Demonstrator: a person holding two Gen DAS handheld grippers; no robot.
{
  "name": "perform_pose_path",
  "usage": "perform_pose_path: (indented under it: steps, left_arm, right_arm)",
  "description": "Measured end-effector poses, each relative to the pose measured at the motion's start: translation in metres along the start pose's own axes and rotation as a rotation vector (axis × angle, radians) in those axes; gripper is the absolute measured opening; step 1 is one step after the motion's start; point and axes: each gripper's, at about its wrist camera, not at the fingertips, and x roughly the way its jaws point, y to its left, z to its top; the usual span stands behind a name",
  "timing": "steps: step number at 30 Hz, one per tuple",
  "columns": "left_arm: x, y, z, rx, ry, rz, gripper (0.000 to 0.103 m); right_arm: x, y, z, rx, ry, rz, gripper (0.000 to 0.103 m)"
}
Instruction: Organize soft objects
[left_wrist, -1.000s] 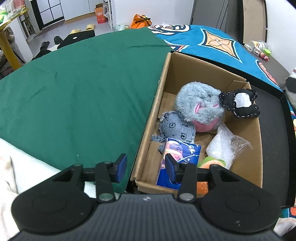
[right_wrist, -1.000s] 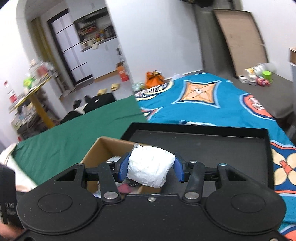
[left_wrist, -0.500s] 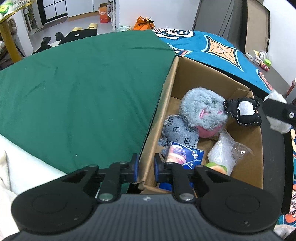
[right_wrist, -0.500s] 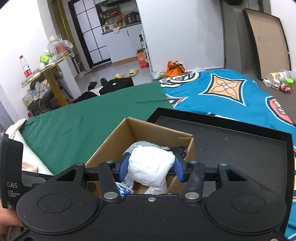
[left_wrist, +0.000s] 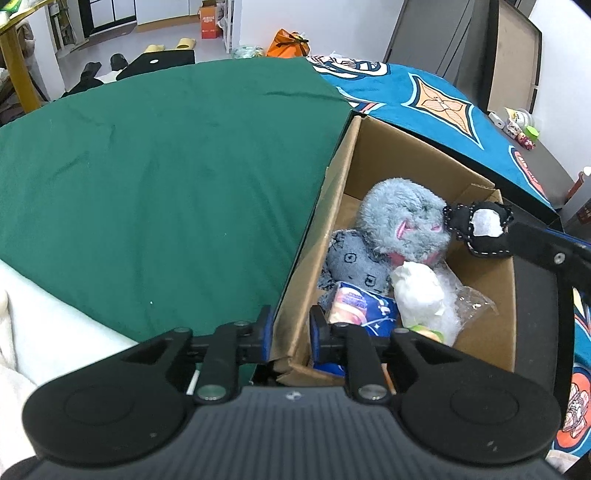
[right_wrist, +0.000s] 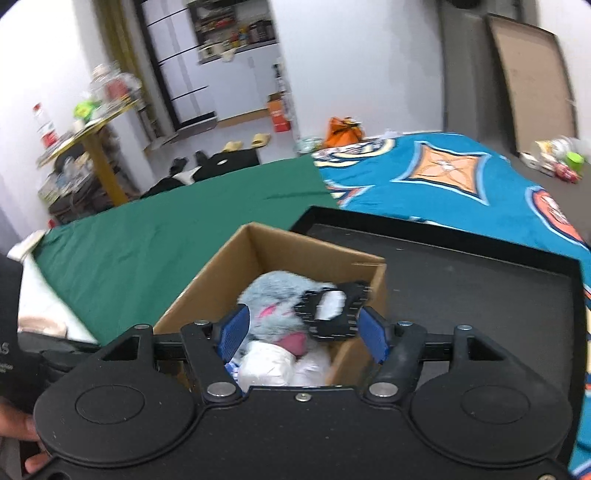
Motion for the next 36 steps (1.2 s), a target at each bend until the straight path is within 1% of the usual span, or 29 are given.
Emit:
perform_pose_path:
  steps: [2, 7, 13, 15, 16, 18, 20, 22, 24, 25, 28, 33, 36]
  left_arm:
    - [-0.003, -0.002, -0.002, 0.01, 0.002, 0.002, 0.02]
    - [-0.015, -0.009, -0.007, 0.027, -0.007, -0.007, 0.036]
    - [-0.035, -0.016, -0.009, 0.054, -0.025, -0.021, 0.048]
    - [-0.042, -0.02, -0.009, 0.062, -0.036, -0.027, 0.051]
    - [-0.046, -0.022, -0.009, 0.07, -0.041, -0.029, 0.053]
    - [-0.053, -0.026, -0.01, 0.087, -0.048, -0.031, 0.054]
    - [-0.06, -0.029, -0.01, 0.099, -0.054, -0.04, 0.055]
    - [-0.067, -0.032, -0.011, 0.107, -0.06, -0.05, 0.059]
    - [-0.075, -0.036, -0.013, 0.127, -0.07, -0.06, 0.062]
    - [-0.078, -0.039, -0.014, 0.134, -0.075, -0.065, 0.063]
    - [-0.09, -0.044, -0.017, 0.147, -0.087, -0.081, 0.065]
    - [-0.109, -0.048, -0.024, 0.171, -0.113, -0.085, 0.07]
    - [-0.118, -0.047, -0.028, 0.177, -0.115, -0.102, 0.072]
  right_arm:
    - [-0.009, -0.008, -0.002, 0.032, -0.007, -0.018, 0.065]
    - [-0.027, -0.017, -0.01, 0.091, -0.017, -0.049, 0.065]
    - [-0.046, -0.02, -0.027, 0.15, 0.017, -0.084, 0.07]
    - [-0.056, -0.021, -0.031, 0.172, 0.015, -0.094, 0.076]
    - [-0.061, -0.022, -0.033, 0.184, 0.01, -0.099, 0.078]
    - [-0.072, -0.023, -0.036, 0.202, 0.003, -0.11, 0.085]
    - [-0.08, -0.026, -0.04, 0.218, 0.0, -0.116, 0.089]
    - [-0.089, -0.027, -0.044, 0.231, -0.004, -0.134, 0.094]
    - [-0.098, -0.029, -0.046, 0.242, -0.018, -0.16, 0.102]
    - [-0.103, -0.029, -0.048, 0.249, -0.028, -0.164, 0.103]
    - [-0.114, -0.028, -0.049, 0.269, -0.037, -0.169, 0.103]
    - [-0.13, -0.025, -0.053, 0.298, -0.06, -0.167, 0.103]
    - [-0.137, -0.023, -0.055, 0.296, -0.061, -0.193, 0.103]
